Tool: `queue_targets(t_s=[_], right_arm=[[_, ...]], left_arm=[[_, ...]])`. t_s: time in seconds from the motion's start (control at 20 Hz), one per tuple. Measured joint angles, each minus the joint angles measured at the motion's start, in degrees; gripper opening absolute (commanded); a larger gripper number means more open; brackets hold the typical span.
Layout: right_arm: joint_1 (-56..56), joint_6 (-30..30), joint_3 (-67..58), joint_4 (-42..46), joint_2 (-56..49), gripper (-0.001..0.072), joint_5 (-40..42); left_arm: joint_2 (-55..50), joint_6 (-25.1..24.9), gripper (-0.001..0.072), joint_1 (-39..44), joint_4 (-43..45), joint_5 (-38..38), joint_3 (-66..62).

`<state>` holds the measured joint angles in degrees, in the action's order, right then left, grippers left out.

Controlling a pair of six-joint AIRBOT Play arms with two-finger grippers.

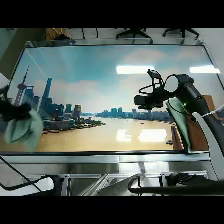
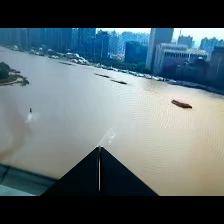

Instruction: Fold the shirts.

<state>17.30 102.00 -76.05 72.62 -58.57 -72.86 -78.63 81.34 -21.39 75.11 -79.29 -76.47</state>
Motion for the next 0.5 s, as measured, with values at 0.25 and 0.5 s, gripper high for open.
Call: queue_targets(t_s=[0.25, 0.5], right_arm=[[0.00, 0.00, 0.00, -0.48, 0.00, 0.0015, 0.00], [0.00, 0.00, 0.00, -0.68, 0.00, 0.0015, 0.00]], left_arm=[[6.64, -2.43, 0.0011, 21.24, -10.03, 1.70, -6.58], [5.18, -2.99, 0.0020, 35.26, -12.28, 8.48, -4.46]])
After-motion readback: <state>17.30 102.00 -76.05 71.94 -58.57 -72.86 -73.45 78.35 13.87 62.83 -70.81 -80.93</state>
